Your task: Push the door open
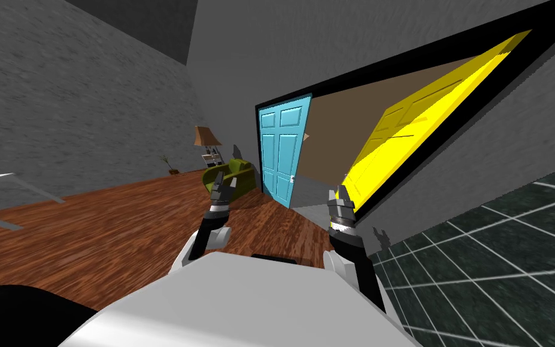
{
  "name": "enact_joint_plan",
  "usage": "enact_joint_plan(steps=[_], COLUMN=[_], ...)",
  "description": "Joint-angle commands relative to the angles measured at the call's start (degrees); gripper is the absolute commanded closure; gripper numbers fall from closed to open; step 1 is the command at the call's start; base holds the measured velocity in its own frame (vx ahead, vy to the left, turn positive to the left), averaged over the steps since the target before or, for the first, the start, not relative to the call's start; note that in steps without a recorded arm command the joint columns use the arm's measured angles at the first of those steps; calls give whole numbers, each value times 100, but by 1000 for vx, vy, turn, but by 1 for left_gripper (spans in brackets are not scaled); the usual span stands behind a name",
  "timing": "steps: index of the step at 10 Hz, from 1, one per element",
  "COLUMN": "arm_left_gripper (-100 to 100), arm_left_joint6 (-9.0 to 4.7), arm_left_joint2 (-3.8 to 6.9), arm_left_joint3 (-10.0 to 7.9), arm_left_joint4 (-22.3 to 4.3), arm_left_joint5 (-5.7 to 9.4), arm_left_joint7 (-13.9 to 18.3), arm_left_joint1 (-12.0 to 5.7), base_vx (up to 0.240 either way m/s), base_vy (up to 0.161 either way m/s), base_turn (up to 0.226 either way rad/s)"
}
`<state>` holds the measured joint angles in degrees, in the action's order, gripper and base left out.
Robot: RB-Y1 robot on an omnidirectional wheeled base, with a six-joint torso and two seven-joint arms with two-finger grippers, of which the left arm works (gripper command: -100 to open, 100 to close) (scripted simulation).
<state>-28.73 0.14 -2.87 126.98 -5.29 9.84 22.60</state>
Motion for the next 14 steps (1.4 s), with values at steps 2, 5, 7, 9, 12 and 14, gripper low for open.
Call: enact_joint_plan(steps=[2,5,7,9,12,14], arm_left_gripper=[-100,-100,-100,-100,-100,-100], arm_left_joint6=[-70,-166,-238,-311,-390,-470], arm_left_joint2=[73,155,207,259,305,351], arm_left_joint3=[36,82,116,150,188,225], arm_left_joint4=[-376,-849,-1203,-1538,-1952,-2329], arm_left_joint5=[20,45,64,84,105,126], arm_left_joint7=[-7,-14,-19,-25,-31,-37], arm_left_joint1=[-150,-322,-452,-582,-724,-867], base_vx=[73,89,103,100,69,85], base_vy=[-30,-17,-21,-23,-18,-20], base_turn=[-56,-63,-60,-78,-45,-77])
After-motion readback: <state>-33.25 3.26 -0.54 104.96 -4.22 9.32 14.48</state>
